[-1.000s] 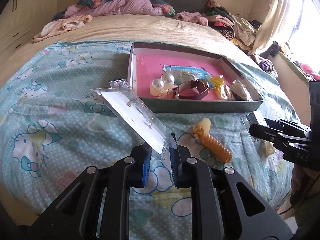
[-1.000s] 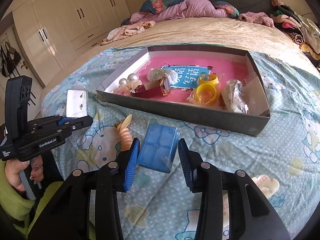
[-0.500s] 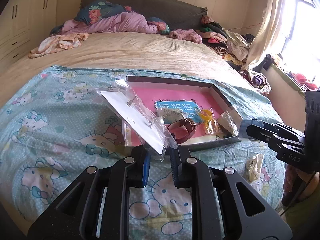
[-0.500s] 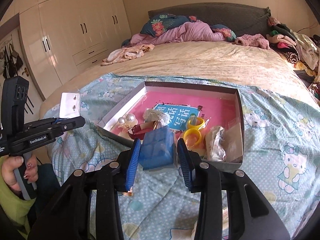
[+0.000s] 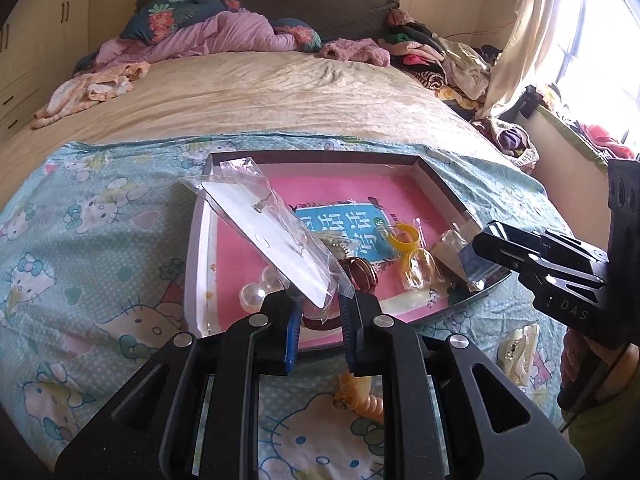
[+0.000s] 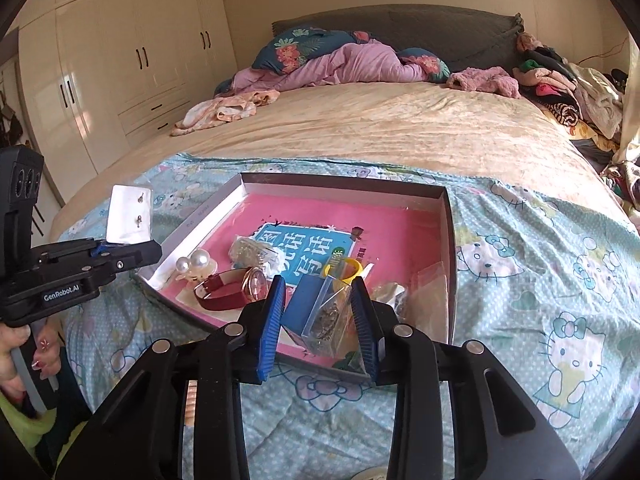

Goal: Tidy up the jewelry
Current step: 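Lower the card into the box with the left tool while the right tool drops the blue case in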

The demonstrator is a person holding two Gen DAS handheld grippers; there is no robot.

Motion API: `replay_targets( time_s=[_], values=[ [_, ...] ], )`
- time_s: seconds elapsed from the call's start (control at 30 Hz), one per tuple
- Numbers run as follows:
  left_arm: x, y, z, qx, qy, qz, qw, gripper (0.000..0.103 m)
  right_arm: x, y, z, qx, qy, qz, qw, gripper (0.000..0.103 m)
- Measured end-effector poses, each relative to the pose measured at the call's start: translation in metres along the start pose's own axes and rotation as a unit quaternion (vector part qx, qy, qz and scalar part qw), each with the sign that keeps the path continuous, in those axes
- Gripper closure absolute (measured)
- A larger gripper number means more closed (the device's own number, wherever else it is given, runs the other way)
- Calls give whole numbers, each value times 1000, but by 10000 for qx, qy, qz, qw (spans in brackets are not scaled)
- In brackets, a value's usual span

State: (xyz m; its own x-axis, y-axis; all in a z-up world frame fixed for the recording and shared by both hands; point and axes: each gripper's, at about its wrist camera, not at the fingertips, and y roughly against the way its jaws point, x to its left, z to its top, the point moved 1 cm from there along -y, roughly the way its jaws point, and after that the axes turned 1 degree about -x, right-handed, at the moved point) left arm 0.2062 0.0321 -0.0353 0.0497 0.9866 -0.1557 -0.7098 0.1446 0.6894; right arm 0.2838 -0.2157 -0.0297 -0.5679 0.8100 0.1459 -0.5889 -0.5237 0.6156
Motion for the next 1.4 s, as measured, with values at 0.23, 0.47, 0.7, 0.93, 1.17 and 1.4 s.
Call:
replay_targets(
  time_s=[0.23,0.47,0.7,0.93,1.17,1.4],
  values=[
    [-5,-23,-3,241,-45,-98,9997,93,-4,-19,7,84,5,-25,10000,71],
    [-4,-29,-5,348,-51,-104,9993,93,-8,-34,5,221,-79,-12,9997,71],
    [-7,-35,-5,406,-51,-123,9991,93,-10,-40,2,308,-225,45,9993,70],
    [-8,-38,-7,462,-43,-120,9988,92,-11,-33,1,252,-332,66,9991,56],
    [-10,-30,-6,396,-25,-66,9992,61,-13,1,0,-18,-419,40,9991,32],
    [-11,-11,-5,207,4,-32,9998,41,-15,39,-7,-215,-477,-105,9986,18]
  ],
)
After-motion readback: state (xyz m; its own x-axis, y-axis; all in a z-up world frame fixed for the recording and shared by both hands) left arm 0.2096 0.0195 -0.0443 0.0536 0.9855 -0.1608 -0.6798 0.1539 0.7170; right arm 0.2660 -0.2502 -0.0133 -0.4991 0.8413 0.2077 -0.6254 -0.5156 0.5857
